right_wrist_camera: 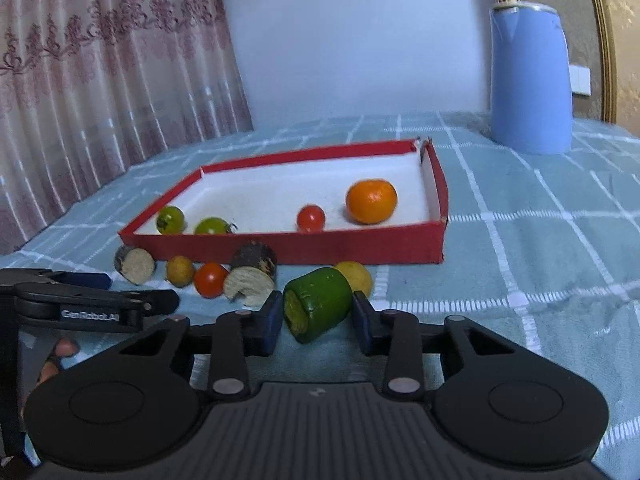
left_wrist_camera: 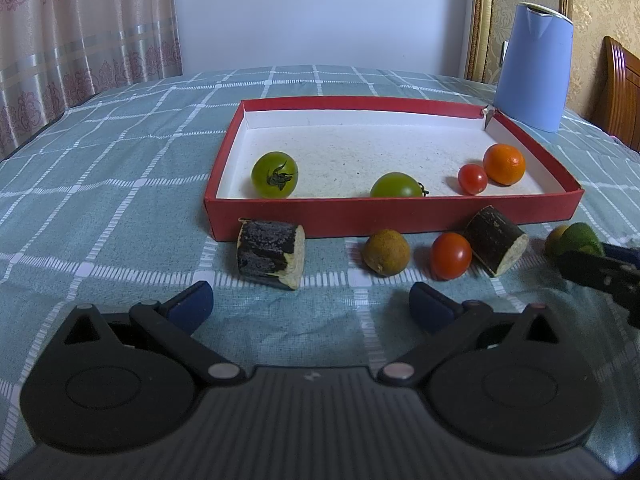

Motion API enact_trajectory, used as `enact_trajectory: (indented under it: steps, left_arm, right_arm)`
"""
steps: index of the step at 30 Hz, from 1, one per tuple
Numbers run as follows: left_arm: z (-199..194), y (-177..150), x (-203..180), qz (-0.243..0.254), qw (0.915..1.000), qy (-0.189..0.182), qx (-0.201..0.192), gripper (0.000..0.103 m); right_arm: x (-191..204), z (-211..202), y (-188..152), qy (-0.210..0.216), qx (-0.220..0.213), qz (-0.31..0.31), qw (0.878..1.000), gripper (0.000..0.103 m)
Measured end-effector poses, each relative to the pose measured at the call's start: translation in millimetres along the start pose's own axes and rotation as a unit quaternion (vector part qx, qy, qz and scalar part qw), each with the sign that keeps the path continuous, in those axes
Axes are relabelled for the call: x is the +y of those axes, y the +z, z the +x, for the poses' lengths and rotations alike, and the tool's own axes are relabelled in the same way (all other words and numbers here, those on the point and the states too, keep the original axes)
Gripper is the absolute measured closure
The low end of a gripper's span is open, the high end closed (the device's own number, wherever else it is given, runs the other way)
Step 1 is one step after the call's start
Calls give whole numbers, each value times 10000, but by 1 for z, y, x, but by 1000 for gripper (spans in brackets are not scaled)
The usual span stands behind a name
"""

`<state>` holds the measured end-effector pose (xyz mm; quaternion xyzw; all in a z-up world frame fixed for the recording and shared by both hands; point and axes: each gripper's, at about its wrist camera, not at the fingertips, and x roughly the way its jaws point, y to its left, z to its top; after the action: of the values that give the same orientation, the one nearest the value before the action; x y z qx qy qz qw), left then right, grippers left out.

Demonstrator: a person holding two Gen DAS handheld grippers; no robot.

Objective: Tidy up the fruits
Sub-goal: 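Grasp the cucumber slice with the right tool and lower it into the tray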

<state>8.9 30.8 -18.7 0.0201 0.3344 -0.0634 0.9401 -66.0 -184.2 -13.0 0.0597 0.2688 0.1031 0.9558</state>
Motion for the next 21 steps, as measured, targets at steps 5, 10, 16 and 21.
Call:
enact_trajectory:
  steps: [5, 10, 16, 21]
  left_arm:
    - [0, 0, 0, -1, 10000, 0, -1, 0]
    - [0, 0, 0, -1, 10000, -1, 0, 0]
    - [0, 0, 0, -2, 10000, -1, -1, 0]
    - [0, 0, 0, -1, 10000, -1, -1, 0]
  right_arm:
    - [8, -8, -2, 8, -163, -270, 9995, 67]
    - [12, -9, 8, -111, -325, -464, 9983, 67]
    - [5, 8, 40, -516, -510, -511, 9961, 67]
    - [-14, 44, 56, -779, -128, -234, 9966, 67]
